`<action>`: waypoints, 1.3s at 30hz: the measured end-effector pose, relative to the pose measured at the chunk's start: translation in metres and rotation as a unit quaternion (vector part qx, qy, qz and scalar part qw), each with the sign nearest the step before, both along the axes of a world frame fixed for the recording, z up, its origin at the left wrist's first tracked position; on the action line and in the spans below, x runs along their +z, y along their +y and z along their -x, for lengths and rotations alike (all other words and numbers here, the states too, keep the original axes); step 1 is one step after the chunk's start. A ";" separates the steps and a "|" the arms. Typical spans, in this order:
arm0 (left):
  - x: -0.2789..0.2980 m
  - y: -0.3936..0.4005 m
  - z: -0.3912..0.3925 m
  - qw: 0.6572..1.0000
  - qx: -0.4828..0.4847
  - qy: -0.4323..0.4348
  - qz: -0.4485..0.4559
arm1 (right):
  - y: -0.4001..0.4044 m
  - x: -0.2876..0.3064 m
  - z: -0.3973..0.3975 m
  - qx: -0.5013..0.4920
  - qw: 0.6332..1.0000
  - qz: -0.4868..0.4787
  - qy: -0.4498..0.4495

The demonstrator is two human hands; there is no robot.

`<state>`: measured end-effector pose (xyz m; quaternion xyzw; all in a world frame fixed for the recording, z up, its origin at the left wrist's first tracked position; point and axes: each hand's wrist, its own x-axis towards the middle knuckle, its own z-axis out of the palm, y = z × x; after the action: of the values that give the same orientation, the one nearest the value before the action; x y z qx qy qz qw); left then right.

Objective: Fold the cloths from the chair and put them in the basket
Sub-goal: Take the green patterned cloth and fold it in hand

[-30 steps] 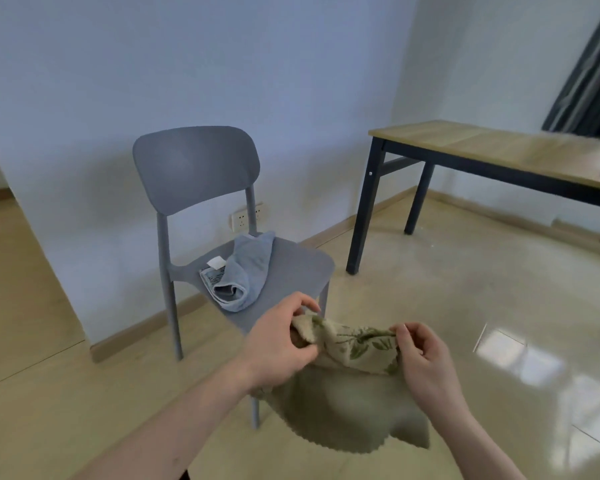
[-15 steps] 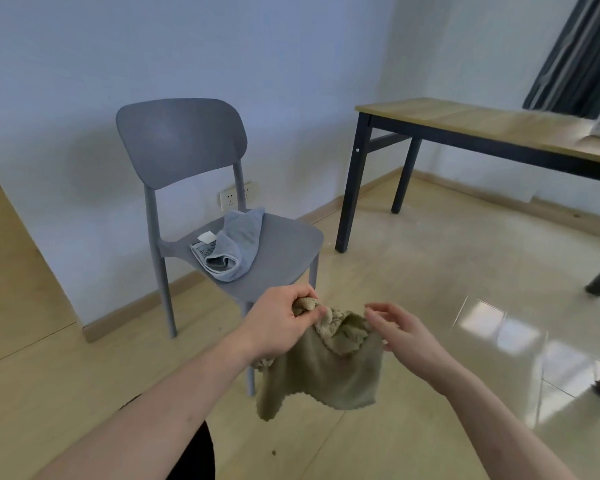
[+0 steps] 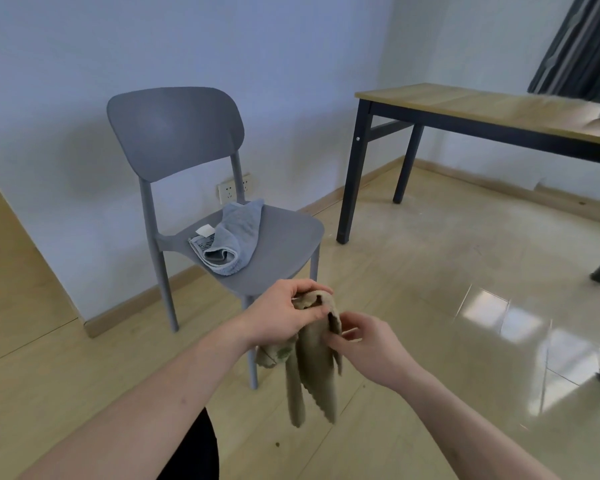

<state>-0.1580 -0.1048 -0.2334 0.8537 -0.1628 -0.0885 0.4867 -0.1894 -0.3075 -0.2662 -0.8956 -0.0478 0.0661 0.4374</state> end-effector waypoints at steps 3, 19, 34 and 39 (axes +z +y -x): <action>0.000 0.005 -0.004 0.999 -0.031 0.032 -0.010 | -0.008 0.004 -0.005 -0.031 0.999 -0.020 -0.009; -0.020 0.017 -0.028 0.982 0.085 -0.026 -0.165 | -0.069 0.017 -0.017 -0.110 0.993 0.033 -0.006; -0.058 -0.010 -0.012 0.954 -0.030 -0.015 -0.297 | -0.133 -0.004 0.013 -0.106 0.986 0.070 0.112; -0.080 -0.026 -0.029 0.928 -0.091 0.013 -0.361 | -0.141 -0.026 -0.006 -0.075 0.976 0.135 0.154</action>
<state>-0.1293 -0.1306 -0.3130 0.9520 -0.1905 -0.1958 0.1378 -0.1831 -0.4482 -0.2918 -0.9264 0.0971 0.1761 0.3184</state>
